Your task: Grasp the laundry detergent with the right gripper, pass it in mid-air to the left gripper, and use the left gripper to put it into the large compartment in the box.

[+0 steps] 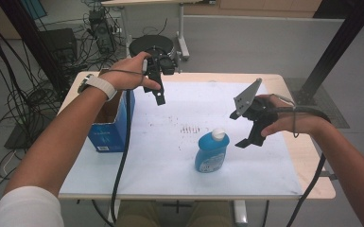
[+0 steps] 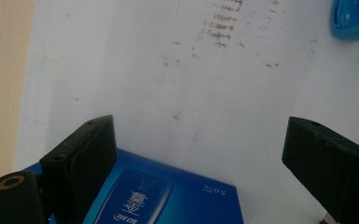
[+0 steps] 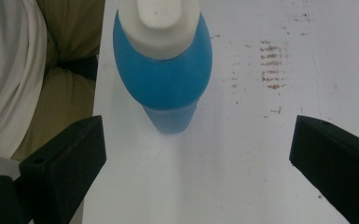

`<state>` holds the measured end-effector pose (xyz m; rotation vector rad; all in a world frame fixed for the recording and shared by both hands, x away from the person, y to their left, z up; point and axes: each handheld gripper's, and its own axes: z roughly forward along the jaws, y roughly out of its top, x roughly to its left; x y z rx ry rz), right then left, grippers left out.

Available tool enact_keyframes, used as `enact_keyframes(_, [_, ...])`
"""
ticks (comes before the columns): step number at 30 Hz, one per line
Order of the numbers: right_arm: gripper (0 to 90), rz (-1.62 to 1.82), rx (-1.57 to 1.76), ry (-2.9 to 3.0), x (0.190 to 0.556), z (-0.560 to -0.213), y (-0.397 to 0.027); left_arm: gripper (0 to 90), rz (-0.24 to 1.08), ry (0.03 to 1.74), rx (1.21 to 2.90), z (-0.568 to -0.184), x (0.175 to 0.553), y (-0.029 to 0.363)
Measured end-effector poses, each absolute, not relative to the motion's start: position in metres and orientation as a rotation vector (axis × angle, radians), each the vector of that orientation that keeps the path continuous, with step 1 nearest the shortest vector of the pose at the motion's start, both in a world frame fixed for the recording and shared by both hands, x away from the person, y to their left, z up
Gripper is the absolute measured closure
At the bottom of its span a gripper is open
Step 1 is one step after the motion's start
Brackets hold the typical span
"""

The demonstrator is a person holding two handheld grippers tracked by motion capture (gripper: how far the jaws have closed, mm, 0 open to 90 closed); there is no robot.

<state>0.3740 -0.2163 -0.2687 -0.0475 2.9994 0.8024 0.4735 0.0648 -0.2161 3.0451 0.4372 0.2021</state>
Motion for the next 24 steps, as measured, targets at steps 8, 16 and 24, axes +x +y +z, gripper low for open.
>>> enact_keyframes(8, [4.1, 0.826, -0.075, 3.017, 0.372, -0.277, -0.216, 10.6, 0.193, 0.437, 3.053, -0.219, 0.473, 0.062])
enact_keyframes(16, [3.8, 0.864, -0.067, 3.015, 0.372, -0.285, -0.218, 10.6, 0.187, 0.445, 3.049, -0.221, 0.473, 0.063])
enact_keyframes(24, [3.5, 0.913, -0.063, 3.009, 0.373, -0.292, -0.218, 10.6, 0.185, 0.446, 3.055, -0.222, 0.473, 0.063])
